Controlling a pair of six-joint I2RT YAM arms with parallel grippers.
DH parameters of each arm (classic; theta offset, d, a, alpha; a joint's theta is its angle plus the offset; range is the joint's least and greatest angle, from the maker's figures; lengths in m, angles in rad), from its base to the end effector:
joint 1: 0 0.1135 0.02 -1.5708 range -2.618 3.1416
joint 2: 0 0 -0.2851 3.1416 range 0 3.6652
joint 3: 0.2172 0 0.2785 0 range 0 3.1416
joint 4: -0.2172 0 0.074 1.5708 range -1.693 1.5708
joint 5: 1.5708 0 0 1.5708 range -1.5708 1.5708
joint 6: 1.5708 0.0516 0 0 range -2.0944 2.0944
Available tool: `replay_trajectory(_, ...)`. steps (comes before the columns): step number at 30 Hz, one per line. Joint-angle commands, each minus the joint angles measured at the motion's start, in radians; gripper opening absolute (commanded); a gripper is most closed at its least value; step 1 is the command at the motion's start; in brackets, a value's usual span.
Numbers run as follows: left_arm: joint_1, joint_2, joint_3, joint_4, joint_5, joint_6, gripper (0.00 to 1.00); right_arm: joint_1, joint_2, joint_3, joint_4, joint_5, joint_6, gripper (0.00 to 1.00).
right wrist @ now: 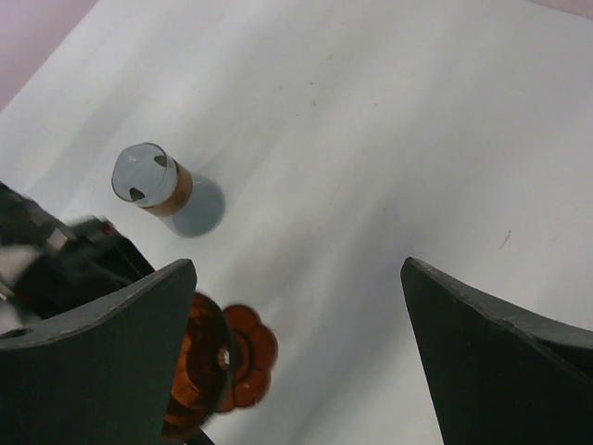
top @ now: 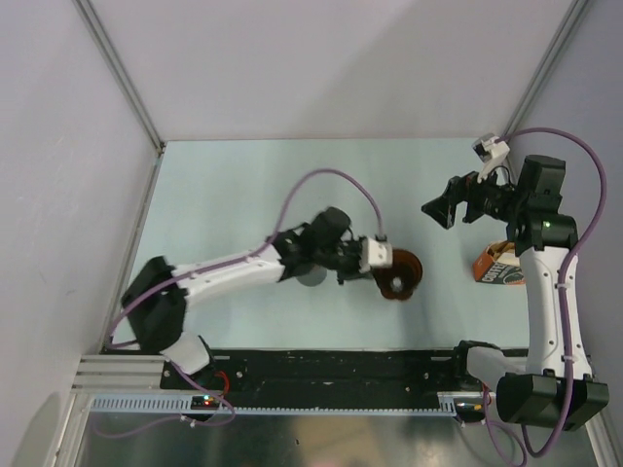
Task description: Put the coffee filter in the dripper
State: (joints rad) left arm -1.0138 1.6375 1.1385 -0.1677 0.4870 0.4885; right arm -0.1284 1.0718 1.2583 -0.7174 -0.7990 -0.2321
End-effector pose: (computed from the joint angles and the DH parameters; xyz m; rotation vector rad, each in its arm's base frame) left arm 0.1912 -0.3527 0.2466 1.7402 1.4645 -0.8264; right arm 0.2373 0.0066 0.4175 -0.5643 1.8978 0.6018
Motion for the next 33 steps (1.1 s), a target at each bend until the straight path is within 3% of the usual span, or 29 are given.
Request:
replay_trajectory(1, 0.118, -0.198, 0.076, -0.091, 0.046, -0.07, 0.0, -0.005, 0.035, 0.003, 0.094, -0.063, 0.08, 0.99)
replay_trajectory(9, 0.389, -0.392, 0.125, -0.364, 0.066, -0.084, 0.0, 0.026, 0.085, -0.039, 0.099, -0.106, 0.097, 0.99)
replay_trajectory(16, 0.547, -0.494, 0.005, -0.407, 0.041, -0.038, 0.0, 0.05, 0.13, -0.041, 0.097, -0.095, 0.074, 0.99)
replay_trajectory(33, 0.581, -0.449, -0.033, -0.461, 0.126, 0.125, 0.0, 0.088, 0.172, -0.039, 0.073, -0.078, -0.002, 0.99)
